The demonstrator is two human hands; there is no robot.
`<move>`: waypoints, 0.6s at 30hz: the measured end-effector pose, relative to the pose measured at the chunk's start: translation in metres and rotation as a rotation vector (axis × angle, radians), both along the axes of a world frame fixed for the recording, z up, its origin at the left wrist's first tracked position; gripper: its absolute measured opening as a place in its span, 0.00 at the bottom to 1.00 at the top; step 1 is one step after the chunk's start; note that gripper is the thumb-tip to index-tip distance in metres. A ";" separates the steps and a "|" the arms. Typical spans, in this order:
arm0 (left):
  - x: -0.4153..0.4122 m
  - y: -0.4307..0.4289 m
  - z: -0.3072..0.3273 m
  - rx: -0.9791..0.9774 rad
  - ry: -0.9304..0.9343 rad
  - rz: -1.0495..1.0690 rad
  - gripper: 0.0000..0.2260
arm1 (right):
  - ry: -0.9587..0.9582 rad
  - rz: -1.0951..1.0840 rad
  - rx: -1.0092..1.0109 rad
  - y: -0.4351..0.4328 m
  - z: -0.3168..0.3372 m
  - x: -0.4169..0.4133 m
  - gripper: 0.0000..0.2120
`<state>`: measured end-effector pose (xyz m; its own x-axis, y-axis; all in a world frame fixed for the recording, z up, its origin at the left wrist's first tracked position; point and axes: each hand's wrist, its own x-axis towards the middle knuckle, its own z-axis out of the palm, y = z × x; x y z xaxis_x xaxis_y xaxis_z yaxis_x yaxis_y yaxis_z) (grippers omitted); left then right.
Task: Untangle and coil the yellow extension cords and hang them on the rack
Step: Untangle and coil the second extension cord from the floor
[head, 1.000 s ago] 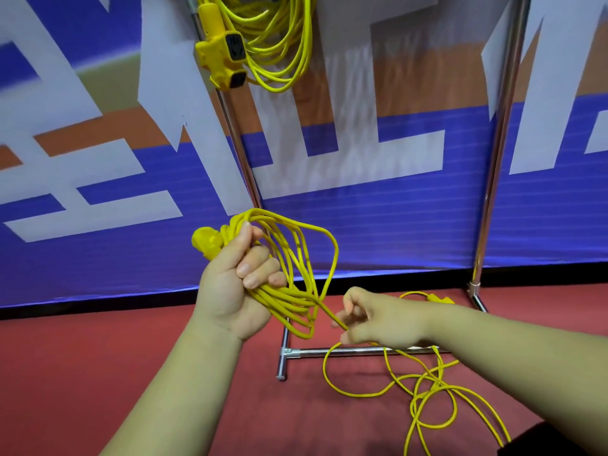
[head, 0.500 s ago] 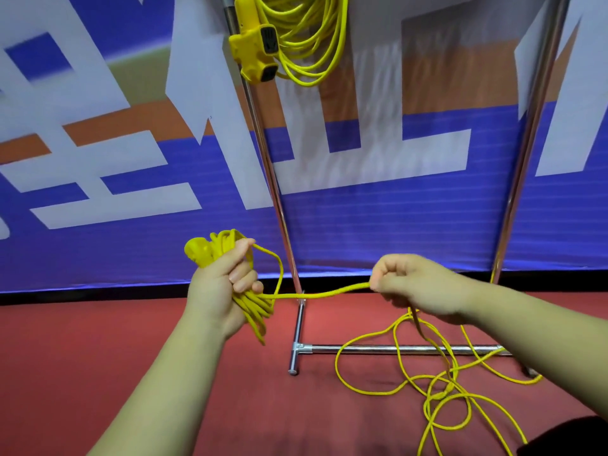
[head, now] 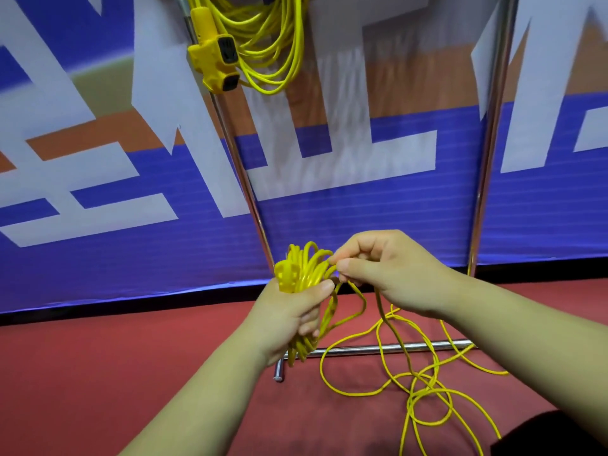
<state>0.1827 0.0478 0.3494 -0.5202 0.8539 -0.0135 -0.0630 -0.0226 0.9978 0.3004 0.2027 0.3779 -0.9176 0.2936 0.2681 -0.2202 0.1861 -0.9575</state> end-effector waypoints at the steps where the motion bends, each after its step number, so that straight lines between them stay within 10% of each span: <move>1: 0.001 0.001 0.000 -0.003 0.002 -0.040 0.07 | 0.008 0.001 0.010 0.001 0.000 0.002 0.06; 10: -0.029 -0.003 0.029 0.235 -0.232 0.059 0.21 | -0.322 0.190 0.140 0.044 -0.026 0.017 0.08; 18: -0.067 -0.017 0.027 0.311 -0.360 0.388 0.06 | -0.411 0.069 -0.038 0.053 -0.035 0.020 0.06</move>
<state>0.1154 0.0303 0.3767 -0.8031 0.5952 -0.0272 -0.3241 -0.3981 0.8582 0.3203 0.2556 0.3431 -0.9638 0.2303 -0.1345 0.1711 0.1469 -0.9743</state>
